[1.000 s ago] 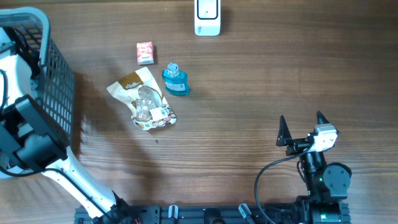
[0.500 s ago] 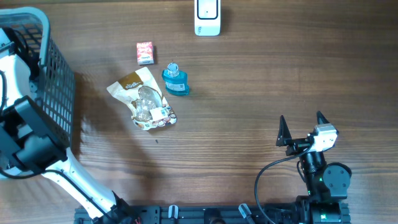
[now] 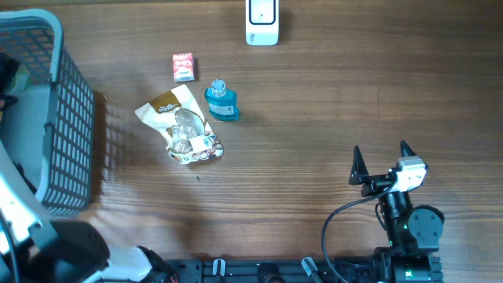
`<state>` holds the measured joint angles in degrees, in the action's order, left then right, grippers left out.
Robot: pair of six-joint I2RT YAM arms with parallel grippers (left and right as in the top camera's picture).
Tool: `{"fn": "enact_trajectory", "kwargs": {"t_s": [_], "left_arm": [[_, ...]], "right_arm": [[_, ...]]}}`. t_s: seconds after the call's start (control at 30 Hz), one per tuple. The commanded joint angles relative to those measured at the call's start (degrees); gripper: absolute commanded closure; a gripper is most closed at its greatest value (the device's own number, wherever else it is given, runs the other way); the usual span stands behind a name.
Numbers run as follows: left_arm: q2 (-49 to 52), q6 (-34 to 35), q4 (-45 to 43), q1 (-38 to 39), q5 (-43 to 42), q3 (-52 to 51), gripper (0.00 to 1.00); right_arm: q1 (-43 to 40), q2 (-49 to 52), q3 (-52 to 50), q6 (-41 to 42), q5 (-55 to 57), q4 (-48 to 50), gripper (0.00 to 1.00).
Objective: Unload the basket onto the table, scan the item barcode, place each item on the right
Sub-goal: 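Reach into the basket and grasp the green-capped bottle, then carry the green-capped bottle over the table toward the scanner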
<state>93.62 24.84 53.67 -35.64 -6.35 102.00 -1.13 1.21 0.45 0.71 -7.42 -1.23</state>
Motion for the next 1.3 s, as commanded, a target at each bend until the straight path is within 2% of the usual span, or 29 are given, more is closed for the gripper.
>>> {"fn": "enact_trajectory", "kwargs": {"t_s": [0.0, 0.17, 0.43, 0.67, 0.73, 0.87, 0.97, 1.1, 1.2, 1.27], "left_arm": [[-6.3, 1.4, -0.4, 0.2, -8.5, 0.4, 0.32], [-8.2, 2.7, 0.3, 5.2, -12.3, 0.4, 0.33], [-8.1, 2.6, -4.2, 29.7, -11.6, 0.4, 0.33], [-3.9, 2.6, -5.7, 58.5, 3.7, 0.4, 0.35], [-0.5, 2.6, -6.4, 63.5, 6.1, 0.4, 0.36], [8.9, 2.1, -6.3, 69.4, 6.0, 0.4, 0.35], [15.1, -0.9, -4.5, 71.7, 5.8, 0.4, 0.35], [21.2, -0.3, -3.3, 74.3, 5.8, 0.3, 0.35], [25.4, 5.1, -4.3, 75.3, 5.8, 0.3, 0.39], [28.0, 12.0, -5.3, 75.5, 6.0, 0.3, 0.40]], "right_arm": [[-0.1, -0.3, 0.5, -0.7, 0.4, 0.3, 0.00], [-0.1, -0.3, 0.5, -0.7, 0.3, 0.3, 0.00], [-0.1, -0.3, 0.5, -0.7, 0.4, 0.3, 0.00], [-0.1, -0.3, 0.5, -0.7, 0.4, 0.3, 0.00], [-0.1, -0.3, 0.5, -0.7, 0.4, 0.3, 0.00], [-0.1, -0.3, 0.5, -0.7, 0.4, 0.3, 0.00], [-0.1, -0.3, 0.5, -0.7, 0.4, 0.3, 0.00], [-0.1, -0.3, 0.5, -0.7, 0.4, 0.3, 0.00], [-0.1, -0.3, 0.5, -0.7, 0.4, 0.3, 0.00], [-0.1, -0.3, 0.5, -0.7, 0.4, 0.3, 0.00]]}}
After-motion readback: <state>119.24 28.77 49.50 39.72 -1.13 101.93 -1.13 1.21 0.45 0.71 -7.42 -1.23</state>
